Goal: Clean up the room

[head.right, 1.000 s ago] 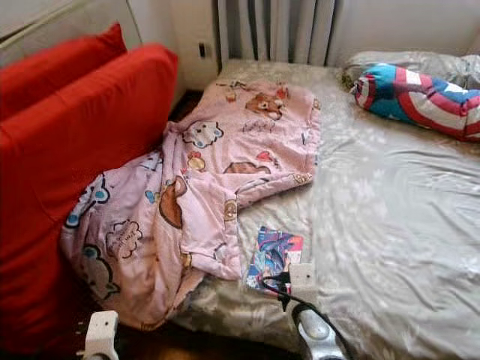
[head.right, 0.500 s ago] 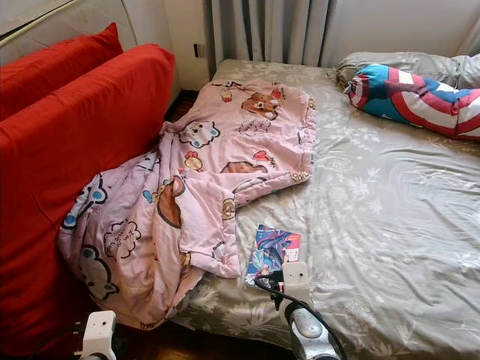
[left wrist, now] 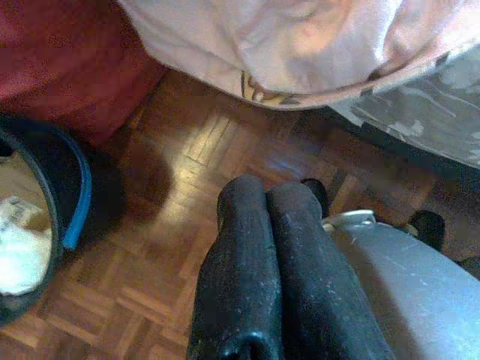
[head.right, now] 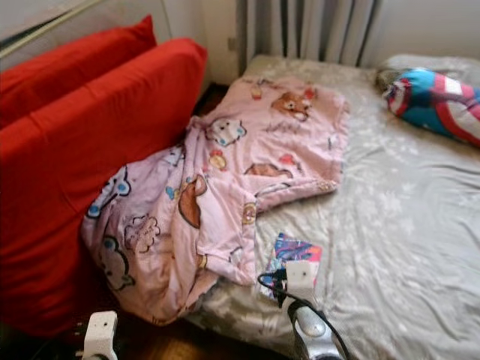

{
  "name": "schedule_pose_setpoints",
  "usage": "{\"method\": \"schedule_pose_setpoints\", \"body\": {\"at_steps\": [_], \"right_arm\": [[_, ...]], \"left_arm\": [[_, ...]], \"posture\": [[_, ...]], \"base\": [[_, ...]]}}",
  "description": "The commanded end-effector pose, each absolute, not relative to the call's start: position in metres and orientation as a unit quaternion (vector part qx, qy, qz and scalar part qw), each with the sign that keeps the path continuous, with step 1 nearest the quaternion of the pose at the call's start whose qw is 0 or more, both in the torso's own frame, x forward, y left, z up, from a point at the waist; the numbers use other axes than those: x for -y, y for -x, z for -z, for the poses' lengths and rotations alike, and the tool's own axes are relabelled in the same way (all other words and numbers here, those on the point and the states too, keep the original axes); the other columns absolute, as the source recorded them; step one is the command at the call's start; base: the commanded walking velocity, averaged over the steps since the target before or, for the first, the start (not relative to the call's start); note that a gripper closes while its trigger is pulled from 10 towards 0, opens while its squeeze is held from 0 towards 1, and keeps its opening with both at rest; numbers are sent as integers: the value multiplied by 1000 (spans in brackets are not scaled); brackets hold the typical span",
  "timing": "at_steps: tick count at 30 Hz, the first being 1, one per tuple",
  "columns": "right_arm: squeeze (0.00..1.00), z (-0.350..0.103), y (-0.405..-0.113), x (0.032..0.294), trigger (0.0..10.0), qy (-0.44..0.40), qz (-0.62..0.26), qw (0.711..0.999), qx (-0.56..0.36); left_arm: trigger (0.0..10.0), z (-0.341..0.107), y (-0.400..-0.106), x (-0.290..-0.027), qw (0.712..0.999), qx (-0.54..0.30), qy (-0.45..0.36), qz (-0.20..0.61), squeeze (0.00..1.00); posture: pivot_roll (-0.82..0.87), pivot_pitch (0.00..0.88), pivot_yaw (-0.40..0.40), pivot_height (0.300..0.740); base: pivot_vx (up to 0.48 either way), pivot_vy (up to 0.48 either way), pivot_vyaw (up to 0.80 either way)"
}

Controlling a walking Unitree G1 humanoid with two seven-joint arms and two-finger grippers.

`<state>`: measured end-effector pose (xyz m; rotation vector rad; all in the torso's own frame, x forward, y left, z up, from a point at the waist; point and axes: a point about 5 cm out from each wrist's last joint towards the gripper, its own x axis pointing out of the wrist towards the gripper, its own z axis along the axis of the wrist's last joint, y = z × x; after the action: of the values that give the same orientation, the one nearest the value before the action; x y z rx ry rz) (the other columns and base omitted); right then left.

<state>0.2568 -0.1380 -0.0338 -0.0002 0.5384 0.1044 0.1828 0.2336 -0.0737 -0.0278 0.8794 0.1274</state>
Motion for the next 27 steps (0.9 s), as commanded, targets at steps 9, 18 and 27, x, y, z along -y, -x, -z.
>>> {"method": "schedule_pose_setpoints", "body": {"at_steps": [9,18,27], "right_arm": [[0,27,-263,144,10000,-8,-40,969,-243],[0,2,-285,142,10000,-6,-55,985,-166],[0,-5,-278,154,10000,-6,-42,993,-108]], "left_arm": [[10000,72,-185,-231,911,-408,22,-60,0],[10000,67,-189,-230,931,-357,43,-61,0],[10000,61,-191,-230,949,-296,77,-80,0]], "posture": [[-113,112,35,740],[-116,113,33,740],[-115,114,25,740]], "base": [[0,0,0],[0,0,0],[0,0,0]]}}
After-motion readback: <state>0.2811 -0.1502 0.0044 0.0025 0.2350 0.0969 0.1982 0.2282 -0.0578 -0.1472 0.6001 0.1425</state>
